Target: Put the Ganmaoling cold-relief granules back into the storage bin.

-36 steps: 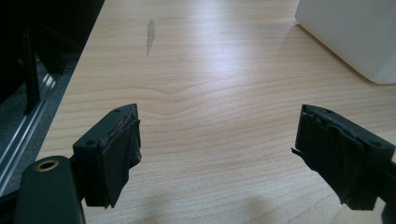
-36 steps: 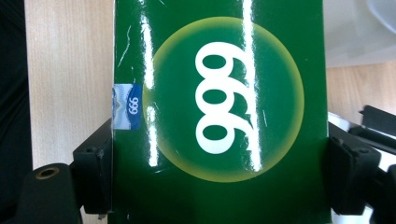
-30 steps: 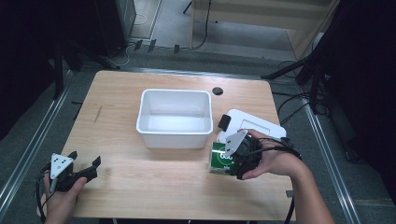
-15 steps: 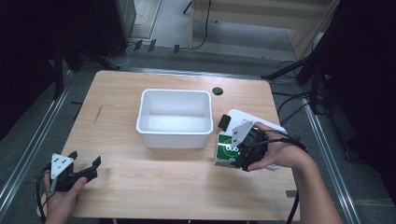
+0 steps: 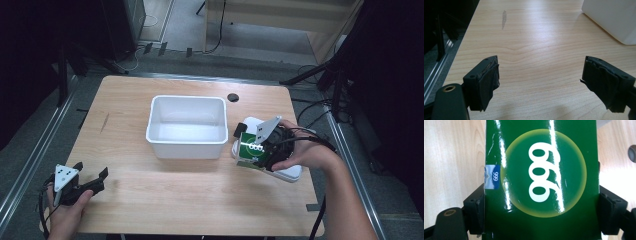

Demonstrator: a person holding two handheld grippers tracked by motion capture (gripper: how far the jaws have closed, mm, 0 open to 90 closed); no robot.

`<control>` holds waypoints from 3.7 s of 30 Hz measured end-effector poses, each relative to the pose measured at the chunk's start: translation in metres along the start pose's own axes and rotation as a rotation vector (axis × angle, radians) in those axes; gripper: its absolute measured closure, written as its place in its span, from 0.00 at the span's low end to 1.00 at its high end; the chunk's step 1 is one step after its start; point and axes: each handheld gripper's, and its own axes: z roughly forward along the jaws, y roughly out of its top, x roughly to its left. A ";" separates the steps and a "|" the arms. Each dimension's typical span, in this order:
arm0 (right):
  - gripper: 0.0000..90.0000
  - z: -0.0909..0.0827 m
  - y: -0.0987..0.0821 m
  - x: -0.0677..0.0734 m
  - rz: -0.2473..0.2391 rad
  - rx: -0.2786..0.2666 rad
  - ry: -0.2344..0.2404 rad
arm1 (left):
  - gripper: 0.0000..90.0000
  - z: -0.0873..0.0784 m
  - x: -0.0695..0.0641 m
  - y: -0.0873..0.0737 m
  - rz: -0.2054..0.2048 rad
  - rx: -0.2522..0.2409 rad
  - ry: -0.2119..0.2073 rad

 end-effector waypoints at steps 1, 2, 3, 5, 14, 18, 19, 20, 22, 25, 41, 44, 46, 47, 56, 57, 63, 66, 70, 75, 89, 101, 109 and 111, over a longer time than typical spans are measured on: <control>0.19 -0.001 -0.001 -0.002 0.003 0.001 -0.003 | 0.16 0.000 0.000 0.000 0.000 0.000 0.000; 0.19 -0.001 -0.001 -0.004 0.005 -0.002 -0.002 | 0.16 0.000 0.000 0.000 -0.001 0.000 0.000; 0.19 -0.001 -0.001 -0.006 0.013 -0.001 -0.004 | 0.16 0.000 0.000 0.000 0.001 0.000 0.000; 0.19 -0.002 -0.001 -0.009 0.011 -0.001 -0.004 | 0.16 0.000 0.000 0.000 -0.001 0.000 0.000; 0.19 -0.008 -0.001 -0.025 0.040 -0.003 -0.017 | 0.16 0.000 0.000 0.000 -0.001 0.000 0.000; 0.19 -0.009 -0.001 -0.032 0.053 -0.010 -0.018 | 0.16 0.000 0.000 0.000 -0.001 0.000 0.001; 0.19 -0.010 -0.001 -0.034 0.057 -0.014 -0.016 | 0.16 0.000 0.000 0.000 -0.002 0.000 0.001; 0.19 -0.011 0.000 -0.036 0.064 -0.012 -0.015 | 0.16 0.000 0.000 0.000 -0.001 0.000 0.001; 0.19 -0.011 0.000 -0.041 0.063 -0.008 -0.021 | 0.16 0.000 0.000 0.000 0.000 0.001 0.000; 0.19 -0.012 0.003 -0.044 0.072 0.004 -0.017 | 0.16 0.000 0.000 0.000 0.000 0.001 -0.001; 0.19 -0.018 0.027 -0.067 0.095 -0.005 -0.009 | 0.16 0.000 0.001 0.000 -0.004 -0.002 -0.006; 0.19 -0.019 0.029 -0.072 0.105 -0.006 -0.008 | 0.16 -0.001 0.001 0.000 -0.010 0.000 -0.009; 0.19 -0.021 0.031 -0.074 0.105 -0.003 -0.013 | 0.16 -0.001 0.002 0.000 -0.015 -0.001 -0.010; 0.19 -0.022 0.032 -0.075 0.103 -0.003 -0.014 | 0.16 -0.001 0.002 0.000 -0.015 -0.002 -0.011; 0.19 -0.036 0.050 -0.078 0.065 -0.009 -0.036 | 0.16 -0.001 0.002 0.000 -0.016 -0.005 -0.010; 0.19 -0.037 0.053 -0.078 0.062 -0.010 -0.037 | 0.16 -0.001 0.002 0.000 -0.013 -0.003 -0.010; 0.19 -0.038 0.067 -0.080 0.044 -0.013 -0.039 | 0.16 -0.001 0.002 0.000 -0.016 -0.005 -0.012; 0.19 -0.036 0.074 -0.082 0.039 -0.013 -0.039 | 0.16 -0.001 0.002 0.000 -0.018 -0.006 -0.013; 0.19 -0.033 0.084 -0.081 0.025 -0.019 -0.035 | 0.16 -0.001 0.003 0.000 -0.021 -0.008 -0.016; 0.19 -0.026 0.095 -0.080 0.005 -0.019 -0.026 | 0.16 -0.001 0.003 0.000 -0.021 -0.008 -0.017; 0.19 -0.009 0.117 -0.079 -0.023 -0.027 -0.007 | 0.16 -0.002 0.005 0.000 -0.031 -0.009 -0.022; 0.19 0.000 0.132 -0.078 -0.044 -0.034 0.002 | 0.16 -0.002 0.005 0.000 -0.034 -0.012 -0.022; 0.19 0.007 0.139 -0.078 -0.053 -0.029 0.008 | 0.16 -0.003 0.005 0.000 -0.034 -0.012 -0.022; 0.19 0.009 0.141 -0.077 -0.057 -0.032 0.011 | 0.16 -0.003 0.005 0.000 -0.034 -0.012 -0.022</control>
